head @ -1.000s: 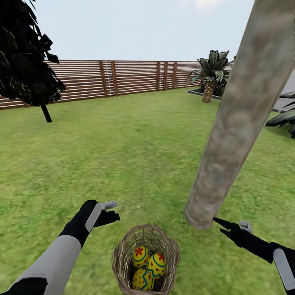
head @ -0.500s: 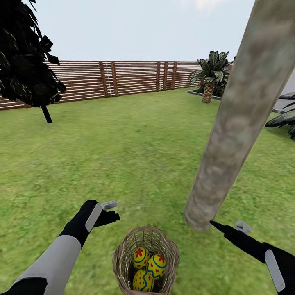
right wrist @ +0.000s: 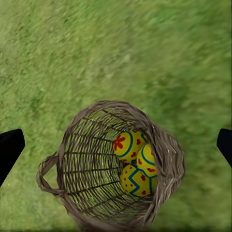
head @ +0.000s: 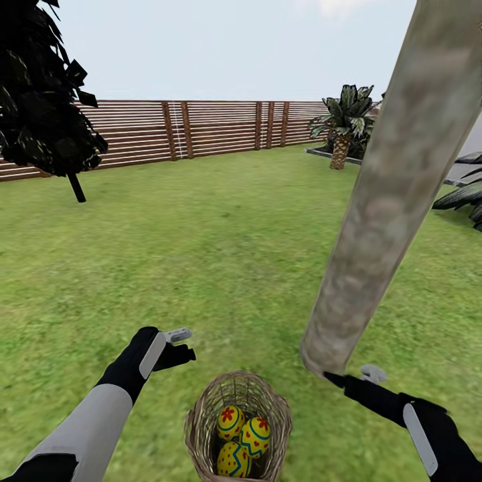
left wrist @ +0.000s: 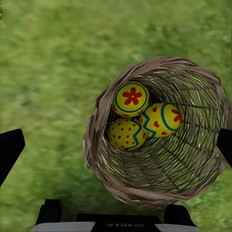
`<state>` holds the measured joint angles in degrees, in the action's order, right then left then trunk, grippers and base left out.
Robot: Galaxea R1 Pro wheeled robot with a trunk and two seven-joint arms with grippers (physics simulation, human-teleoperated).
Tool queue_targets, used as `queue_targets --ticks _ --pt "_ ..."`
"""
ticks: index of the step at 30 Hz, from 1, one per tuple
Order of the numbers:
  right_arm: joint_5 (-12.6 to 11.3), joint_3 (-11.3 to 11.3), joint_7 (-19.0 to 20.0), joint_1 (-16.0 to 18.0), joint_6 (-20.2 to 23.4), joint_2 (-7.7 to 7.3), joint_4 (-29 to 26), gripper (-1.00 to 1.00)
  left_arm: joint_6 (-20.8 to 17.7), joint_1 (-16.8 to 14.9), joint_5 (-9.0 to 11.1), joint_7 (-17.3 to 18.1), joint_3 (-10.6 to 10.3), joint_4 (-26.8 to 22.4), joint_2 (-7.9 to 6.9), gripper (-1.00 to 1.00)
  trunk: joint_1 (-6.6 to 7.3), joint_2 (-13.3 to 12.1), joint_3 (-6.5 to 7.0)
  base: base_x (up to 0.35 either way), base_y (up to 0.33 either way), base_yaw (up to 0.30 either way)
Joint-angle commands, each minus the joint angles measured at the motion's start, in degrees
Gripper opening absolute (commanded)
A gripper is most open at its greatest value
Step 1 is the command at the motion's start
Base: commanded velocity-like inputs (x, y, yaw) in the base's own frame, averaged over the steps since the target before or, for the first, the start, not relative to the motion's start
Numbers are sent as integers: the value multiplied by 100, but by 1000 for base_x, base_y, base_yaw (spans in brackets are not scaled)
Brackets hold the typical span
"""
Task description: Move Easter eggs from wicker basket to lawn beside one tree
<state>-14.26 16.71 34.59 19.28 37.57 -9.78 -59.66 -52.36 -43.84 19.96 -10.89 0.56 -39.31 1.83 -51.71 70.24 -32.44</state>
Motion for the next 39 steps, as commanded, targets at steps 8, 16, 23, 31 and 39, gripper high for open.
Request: queue_targets --ticks 8,16,23,31,39 --pt "-25 -255 -158 4 40 27 19 100 -12 -2 60 -54 6 13 2 100 176 -319 139 0 0 0" --pt "-19 -300 -518 4 -431 29 304 100 18 -2 51 -69 3 46 2 100 352 -640 282 0 0 0" --pt "3 -300 -1498 5 -1184 85 568 100 38 -2 4 -92 -10 46 -1 100 506 -921 408 0 0 0" --pt "643 -300 -1915 4 -1647 114 996 100 160 -2 -1 -98 -10 47 -118 100 682 -1242 552 0 0 0" --pt "654 -281 -1912 0 -1691 109 1245 100 208 -2 15 -68 11 -8 -330 100 769 -1402 623 0 0 0"
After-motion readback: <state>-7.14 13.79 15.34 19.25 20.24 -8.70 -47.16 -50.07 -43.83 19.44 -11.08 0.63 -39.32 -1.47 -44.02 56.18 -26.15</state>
